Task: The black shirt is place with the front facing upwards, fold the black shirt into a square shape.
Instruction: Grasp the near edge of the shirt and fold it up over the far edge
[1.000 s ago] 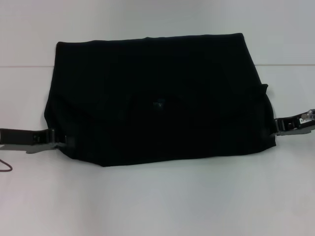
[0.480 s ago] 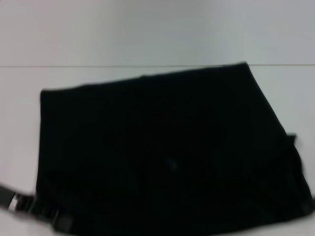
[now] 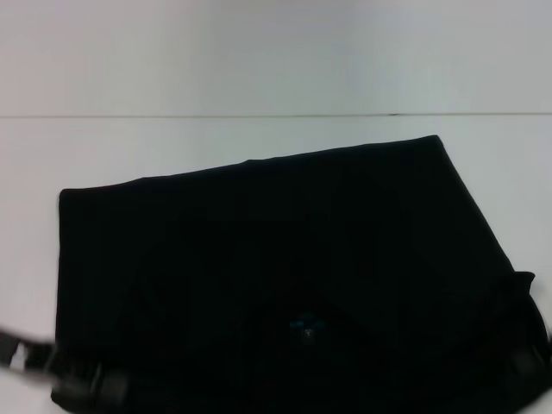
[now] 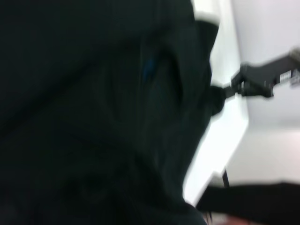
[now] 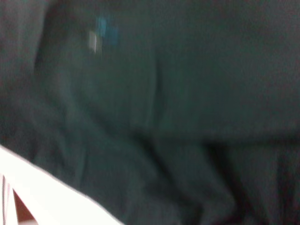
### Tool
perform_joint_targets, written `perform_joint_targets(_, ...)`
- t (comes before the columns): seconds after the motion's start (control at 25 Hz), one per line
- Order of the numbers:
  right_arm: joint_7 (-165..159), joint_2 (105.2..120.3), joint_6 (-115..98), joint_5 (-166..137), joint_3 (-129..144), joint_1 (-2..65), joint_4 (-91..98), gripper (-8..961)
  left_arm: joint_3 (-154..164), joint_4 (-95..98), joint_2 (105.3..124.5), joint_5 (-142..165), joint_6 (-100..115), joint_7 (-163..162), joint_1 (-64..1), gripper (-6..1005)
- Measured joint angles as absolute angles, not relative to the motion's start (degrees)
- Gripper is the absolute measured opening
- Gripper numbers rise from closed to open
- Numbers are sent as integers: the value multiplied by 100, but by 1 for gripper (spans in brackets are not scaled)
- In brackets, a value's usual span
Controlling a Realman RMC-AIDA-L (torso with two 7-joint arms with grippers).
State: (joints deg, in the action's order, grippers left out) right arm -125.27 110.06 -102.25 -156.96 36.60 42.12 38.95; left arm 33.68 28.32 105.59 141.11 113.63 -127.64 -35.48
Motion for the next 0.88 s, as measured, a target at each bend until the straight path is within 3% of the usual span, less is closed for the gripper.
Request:
perform_joint_targets(0.24, -13169, 10751, -9516, -14648, 2684, 4374, 3891, 5, 1966, 2831, 10418, 14107, 10537, -13161, -3726, 46)
perform_joint_targets(0.4, -13378, 10690, -8536, -13812, 2601, 4395, 3751, 5, 1132, 2808, 10396, 13998, 9459, -13255, -3733, 48)
perform_joint_targets(0.56, -13272, 10800, -7559, -13173, 2663, 4476, 3396, 5, 751, 2767, 10584, 13501, 8579, -13060, -3661, 53)
perform_joint_targets(0.88, -12638, 11307, -6068, -12735, 2705, 4792, 3048, 14, 784, 2515, 10873, 13304, 7517, -12682, -3728, 62)
